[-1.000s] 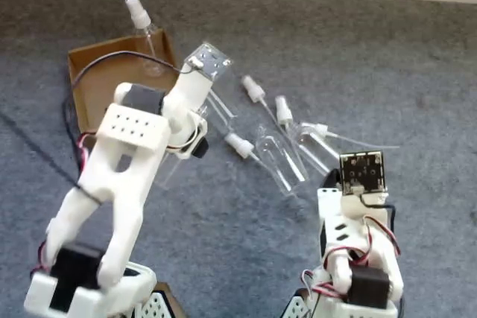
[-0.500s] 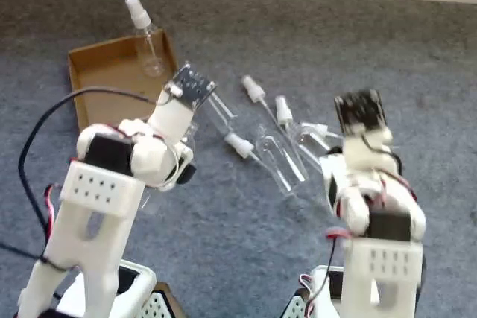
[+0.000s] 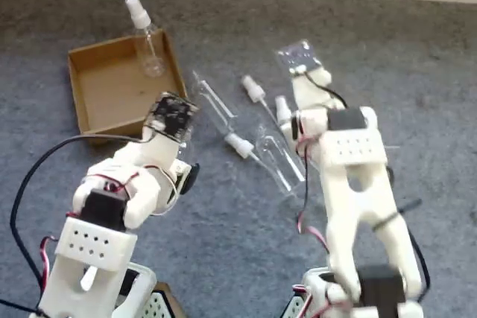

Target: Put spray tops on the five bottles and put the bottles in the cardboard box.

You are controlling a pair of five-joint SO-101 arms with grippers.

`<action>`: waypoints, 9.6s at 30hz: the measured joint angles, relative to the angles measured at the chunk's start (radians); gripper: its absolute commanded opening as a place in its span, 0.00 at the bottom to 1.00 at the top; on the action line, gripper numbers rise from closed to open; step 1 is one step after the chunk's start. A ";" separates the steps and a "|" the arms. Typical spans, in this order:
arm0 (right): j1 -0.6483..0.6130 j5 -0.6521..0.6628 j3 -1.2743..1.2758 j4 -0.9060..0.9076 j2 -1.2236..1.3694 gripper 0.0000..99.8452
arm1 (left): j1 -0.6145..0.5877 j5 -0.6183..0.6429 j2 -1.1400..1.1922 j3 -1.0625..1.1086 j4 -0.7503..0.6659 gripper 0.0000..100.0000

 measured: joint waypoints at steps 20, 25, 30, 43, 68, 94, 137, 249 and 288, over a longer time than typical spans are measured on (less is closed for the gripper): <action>-0.034 0.002 -0.723 0.109 0.807 0.13 | 0.121 0.144 -0.617 0.485 -0.241 0.09; -0.034 0.002 -0.888 0.170 0.954 0.13 | 0.121 0.144 -0.741 0.548 -0.241 0.09; -0.034 0.002 -0.997 0.184 1.060 0.12 | 0.121 0.144 -0.744 0.552 -0.241 0.09; -0.034 0.002 -1.028 0.190 1.071 0.01 | 0.121 0.144 -0.741 0.694 -0.416 0.09; -0.023 -0.278 -1.026 0.450 0.207 0.01 | 0.477 0.144 -0.741 0.697 -0.532 0.09; -0.127 -0.470 -0.321 0.158 -0.667 0.01 | 0.586 0.144 -0.741 0.697 -0.532 0.09; -0.322 -0.470 0.081 -0.038 -0.908 0.01 | 0.511 0.144 -0.741 0.697 -0.649 0.09; -0.425 -0.198 1.267 -0.508 -1.527 0.01 | 0.250 0.397 -0.744 0.698 -0.770 0.10; -0.362 -0.201 1.274 -0.637 -1.533 0.01 | -0.321 0.126 -0.741 0.618 -0.767 0.09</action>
